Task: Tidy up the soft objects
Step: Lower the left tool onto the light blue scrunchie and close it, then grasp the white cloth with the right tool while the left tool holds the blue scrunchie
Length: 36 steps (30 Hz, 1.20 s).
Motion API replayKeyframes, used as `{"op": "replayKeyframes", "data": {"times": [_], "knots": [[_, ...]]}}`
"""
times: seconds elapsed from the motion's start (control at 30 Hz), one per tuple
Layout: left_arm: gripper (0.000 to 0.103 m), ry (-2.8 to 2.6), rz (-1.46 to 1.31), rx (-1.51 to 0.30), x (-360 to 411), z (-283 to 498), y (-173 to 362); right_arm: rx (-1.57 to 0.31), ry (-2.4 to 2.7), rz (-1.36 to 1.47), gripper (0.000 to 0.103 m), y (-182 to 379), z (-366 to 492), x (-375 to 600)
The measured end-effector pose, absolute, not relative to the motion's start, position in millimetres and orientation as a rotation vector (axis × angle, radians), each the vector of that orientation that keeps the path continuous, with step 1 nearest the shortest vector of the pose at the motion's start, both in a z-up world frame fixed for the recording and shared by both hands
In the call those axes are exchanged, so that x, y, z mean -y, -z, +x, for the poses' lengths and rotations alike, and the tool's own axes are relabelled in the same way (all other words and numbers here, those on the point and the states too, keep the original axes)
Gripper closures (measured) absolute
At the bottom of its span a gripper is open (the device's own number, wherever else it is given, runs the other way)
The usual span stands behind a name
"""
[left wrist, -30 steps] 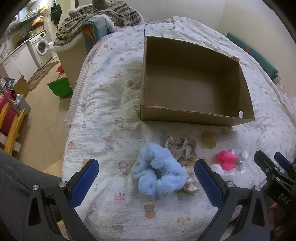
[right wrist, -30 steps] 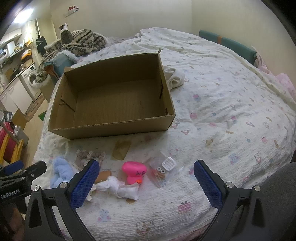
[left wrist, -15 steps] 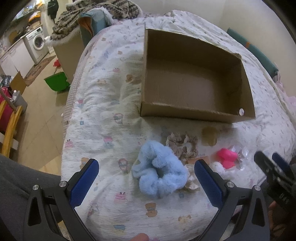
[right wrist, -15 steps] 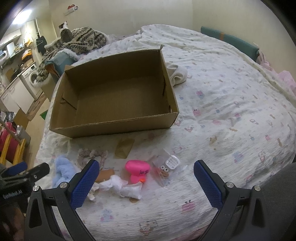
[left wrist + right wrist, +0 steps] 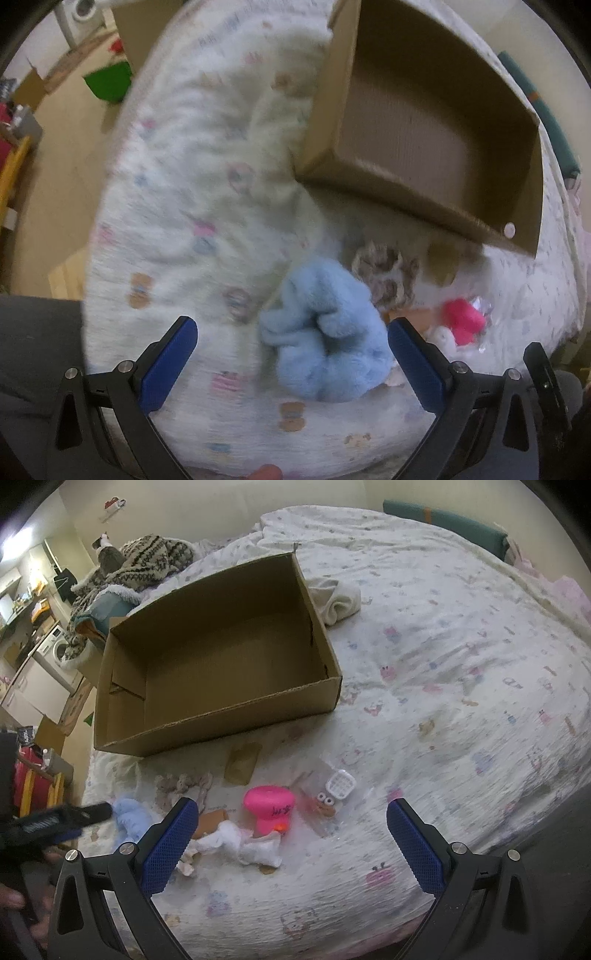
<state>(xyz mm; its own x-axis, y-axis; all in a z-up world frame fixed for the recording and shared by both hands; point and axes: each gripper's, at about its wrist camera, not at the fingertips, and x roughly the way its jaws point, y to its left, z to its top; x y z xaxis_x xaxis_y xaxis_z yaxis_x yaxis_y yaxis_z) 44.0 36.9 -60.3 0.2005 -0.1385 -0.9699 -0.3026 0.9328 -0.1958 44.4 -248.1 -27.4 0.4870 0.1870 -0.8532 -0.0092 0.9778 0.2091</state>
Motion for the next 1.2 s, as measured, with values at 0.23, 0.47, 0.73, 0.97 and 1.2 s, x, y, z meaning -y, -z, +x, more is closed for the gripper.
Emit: {"op": "replayKeyframes", "data": {"times": [0.23, 0.47, 0.73, 0.97, 1.2], "knots": [[0.042, -0.067, -0.436, -1.405, -32.3, 55.1, 90.6, -1.071, -0.129, 0.172, 0.0, 30.3, 44.3, 245.4], [0.083, -0.013, -0.439, -1.324, -36.8, 48.2, 62.5, -1.08, -0.125, 0.189, 0.0, 32.4, 45.5, 248.1], [0.085, 0.004, -0.393, -1.272, -50.6, 32.1, 15.2, -1.11, -0.134, 0.293, 0.0, 38.1, 50.6, 262.2], [0.085, -0.052, -0.318, -1.24, -53.6, 27.0, 12.7, -1.219, -0.24, 0.477, 0.0, 57.1, 56.9, 270.4], [0.085, -0.064, -0.3, -1.238, -43.8, 29.2, 22.8, -1.413, -0.312, 0.463, 0.019, 90.5, 65.8, 239.1]]}}
